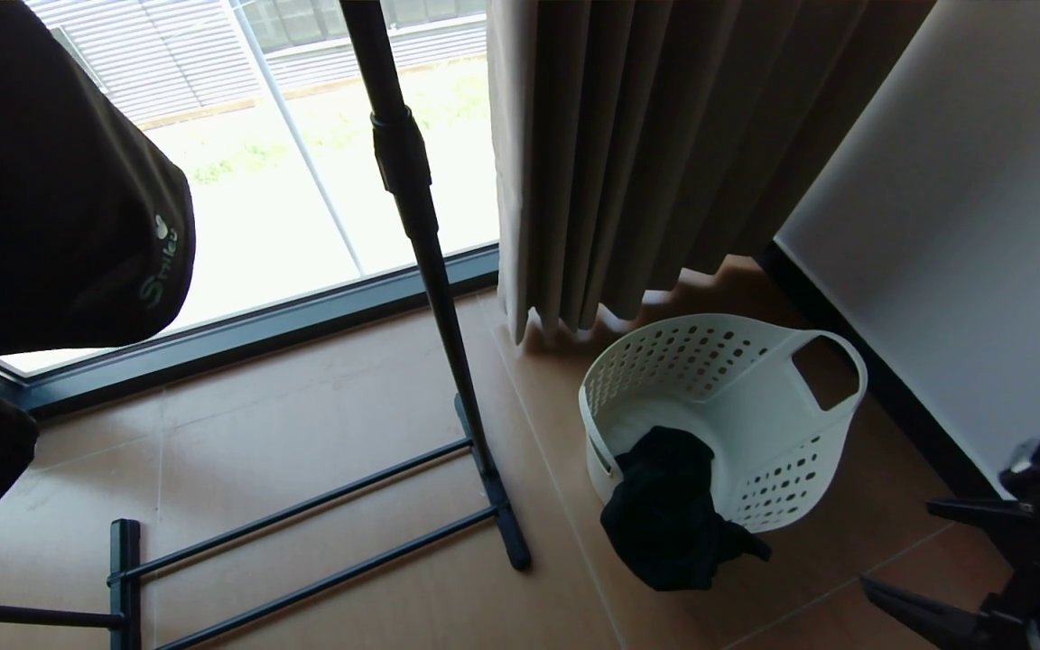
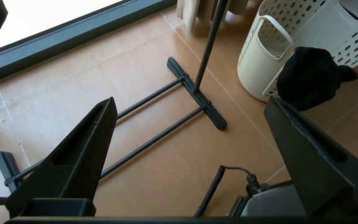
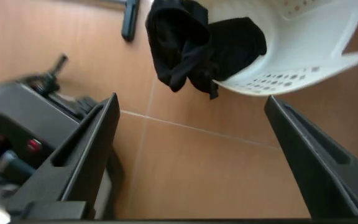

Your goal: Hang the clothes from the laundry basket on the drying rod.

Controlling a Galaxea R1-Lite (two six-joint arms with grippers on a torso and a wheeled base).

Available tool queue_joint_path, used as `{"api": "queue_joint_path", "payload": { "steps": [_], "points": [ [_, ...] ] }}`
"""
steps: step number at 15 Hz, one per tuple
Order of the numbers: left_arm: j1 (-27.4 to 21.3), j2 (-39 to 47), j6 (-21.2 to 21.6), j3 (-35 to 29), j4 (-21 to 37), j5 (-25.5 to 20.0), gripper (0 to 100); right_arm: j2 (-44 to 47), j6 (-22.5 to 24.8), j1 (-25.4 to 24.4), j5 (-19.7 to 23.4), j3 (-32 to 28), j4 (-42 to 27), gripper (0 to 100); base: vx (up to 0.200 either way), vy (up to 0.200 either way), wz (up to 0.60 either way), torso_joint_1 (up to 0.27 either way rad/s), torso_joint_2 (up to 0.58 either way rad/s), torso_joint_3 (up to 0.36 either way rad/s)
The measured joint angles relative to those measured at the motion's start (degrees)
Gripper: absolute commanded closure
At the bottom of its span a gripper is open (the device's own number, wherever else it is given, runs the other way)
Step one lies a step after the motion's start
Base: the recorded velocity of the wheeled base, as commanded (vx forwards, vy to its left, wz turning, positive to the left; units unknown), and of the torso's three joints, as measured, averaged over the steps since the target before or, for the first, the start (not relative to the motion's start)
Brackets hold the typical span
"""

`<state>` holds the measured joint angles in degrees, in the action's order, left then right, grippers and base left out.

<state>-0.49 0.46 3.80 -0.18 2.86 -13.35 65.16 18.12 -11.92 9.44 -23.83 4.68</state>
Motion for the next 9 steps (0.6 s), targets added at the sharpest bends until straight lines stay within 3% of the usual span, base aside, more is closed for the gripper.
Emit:
{"api": "queue_joint_path", "payload": {
  "steps": [3,5,7,9],
  "points": [
    [0.0,0.0,0.0,0.0,0.0,0.0,0,17.1,14.7,-0.5,-1.3,-8.4,2.6,0,0.0,0.0,0.0,0.0,0.0,0.0],
    [0.0,0.0,0.0,0.0,0.0,0.0,0,26.6,21.7,-0.8,-4.2,-12.2,7.0,0,0.0,0.0,0.0,0.0,0.0,0.0],
    [0.0,0.0,0.0,0.0,0.0,0.0,0,34.8,26.0,-1.6,-7.3,-15.1,12.2,0,0.0,0.0,0.0,0.0,0.0,0.0],
    [0.0,0.0,0.0,0.0,0.0,0.0,0,41.8,27.4,-3.3,-9.1,-17.8,14.9,0,0.0,0.0,0.0,0.0,0.0,0.0]
  ]
}}
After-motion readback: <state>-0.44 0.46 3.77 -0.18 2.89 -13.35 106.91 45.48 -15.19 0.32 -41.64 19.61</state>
